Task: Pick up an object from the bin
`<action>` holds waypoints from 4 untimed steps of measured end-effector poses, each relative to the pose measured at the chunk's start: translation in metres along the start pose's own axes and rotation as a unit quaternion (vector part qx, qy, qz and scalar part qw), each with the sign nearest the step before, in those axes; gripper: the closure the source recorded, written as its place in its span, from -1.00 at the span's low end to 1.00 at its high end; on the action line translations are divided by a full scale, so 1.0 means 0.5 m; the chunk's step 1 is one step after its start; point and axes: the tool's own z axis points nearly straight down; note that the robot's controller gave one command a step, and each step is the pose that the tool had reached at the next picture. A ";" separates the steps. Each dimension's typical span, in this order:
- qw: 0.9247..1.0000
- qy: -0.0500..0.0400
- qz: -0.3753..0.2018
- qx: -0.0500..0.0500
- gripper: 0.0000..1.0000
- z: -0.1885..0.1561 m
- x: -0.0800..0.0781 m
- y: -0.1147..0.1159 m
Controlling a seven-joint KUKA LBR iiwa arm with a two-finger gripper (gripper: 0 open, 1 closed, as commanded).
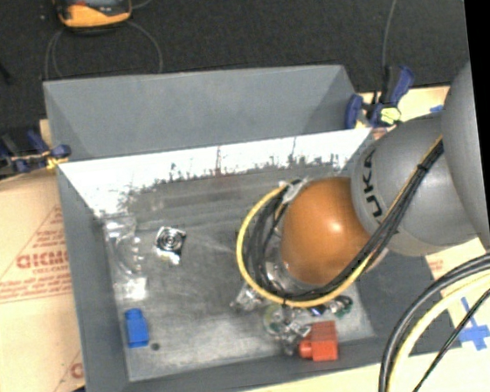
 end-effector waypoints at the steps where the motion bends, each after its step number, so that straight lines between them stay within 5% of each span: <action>1: 0.991 -0.002 -0.132 0.001 -1.00 0.000 0.012 -0.027; 2: 0.991 0.000 -0.133 0.000 1.00 0.000 0.013 -0.028; 4: 0.991 0.003 -0.133 0.000 1.00 -0.426 0.023 -0.042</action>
Offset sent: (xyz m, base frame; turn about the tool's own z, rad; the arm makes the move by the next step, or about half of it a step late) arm -0.0013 -0.0164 -0.0040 -0.2663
